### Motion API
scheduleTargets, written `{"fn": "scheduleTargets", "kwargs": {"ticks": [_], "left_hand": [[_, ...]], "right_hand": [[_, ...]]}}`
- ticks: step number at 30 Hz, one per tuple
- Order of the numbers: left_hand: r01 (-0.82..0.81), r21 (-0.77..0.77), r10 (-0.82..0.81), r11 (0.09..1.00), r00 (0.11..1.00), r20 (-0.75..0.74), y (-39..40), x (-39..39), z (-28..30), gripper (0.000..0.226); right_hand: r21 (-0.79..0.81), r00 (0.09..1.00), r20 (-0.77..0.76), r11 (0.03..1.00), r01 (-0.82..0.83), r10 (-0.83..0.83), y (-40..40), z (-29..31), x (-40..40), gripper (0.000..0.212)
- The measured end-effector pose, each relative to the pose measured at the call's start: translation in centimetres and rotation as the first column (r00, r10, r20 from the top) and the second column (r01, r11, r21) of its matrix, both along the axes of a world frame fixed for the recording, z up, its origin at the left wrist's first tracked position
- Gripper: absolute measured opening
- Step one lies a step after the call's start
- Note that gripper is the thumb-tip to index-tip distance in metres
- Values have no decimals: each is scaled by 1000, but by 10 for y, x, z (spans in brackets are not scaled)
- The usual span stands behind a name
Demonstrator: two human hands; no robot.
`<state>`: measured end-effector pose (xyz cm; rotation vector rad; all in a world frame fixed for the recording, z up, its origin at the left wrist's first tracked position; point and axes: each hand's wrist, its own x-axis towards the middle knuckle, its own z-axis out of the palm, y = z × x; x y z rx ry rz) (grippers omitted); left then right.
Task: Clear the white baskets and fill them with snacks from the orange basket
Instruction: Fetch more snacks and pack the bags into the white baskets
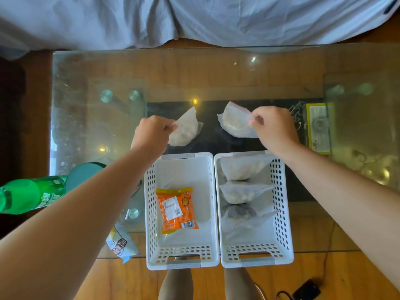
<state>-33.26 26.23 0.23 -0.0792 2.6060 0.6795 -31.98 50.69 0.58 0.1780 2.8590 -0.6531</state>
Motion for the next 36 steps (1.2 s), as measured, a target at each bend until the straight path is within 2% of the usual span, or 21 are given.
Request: {"fn": "scheduleTargets", "kwargs": {"ticks": [3, 4, 7, 11, 14, 21, 24, 28, 32, 36], "left_hand": [[87, 51, -89, 995, 995, 39, 19, 4, -3, 26], [92, 56, -96, 994, 994, 55, 22, 2, -3, 26], [-34, 7, 33, 999, 999, 10, 15, -12, -2, 38], [16, -11, -16, 1000, 1000, -18, 17, -16, 7, 45], [16, 15, -16, 1000, 999, -36, 19, -7, 19, 42], [109, 36, -98, 993, 967, -234, 22, 37, 92, 27], [157, 24, -143, 987, 945, -294, 27, 63, 129, 26], [252, 37, -229, 967, 923, -308, 43, 98, 173, 24], [345, 55, -314, 937, 900, -301, 64, 132, 202, 24], [404, 99, -371, 909, 896, -245, 82, 165, 217, 24]], "right_hand": [[-174, 992, 84, 981, -82, 98, -9, -5, 1, 17], [-225, 995, 78, 973, -50, 69, -8, -5, -2, 17], [-222, 978, -44, 956, 189, -204, 6, -7, -12, 20], [-221, 988, -17, 964, 149, -156, 8, -10, -14, 17], [-266, 967, -51, 937, 227, -249, 10, -1, -7, 15], [-399, 904, -141, 859, 321, -404, 35, 53, 48, 11], [-516, 848, -119, 762, 392, -517, 52, 78, 77, 6], [-599, 786, -71, 656, 458, -614, 67, 104, 117, 26], [-580, 759, -33, 630, 516, -651, 73, 116, 161, 24], [-550, 755, 39, 617, 563, -654, 80, 119, 201, 6]]}}
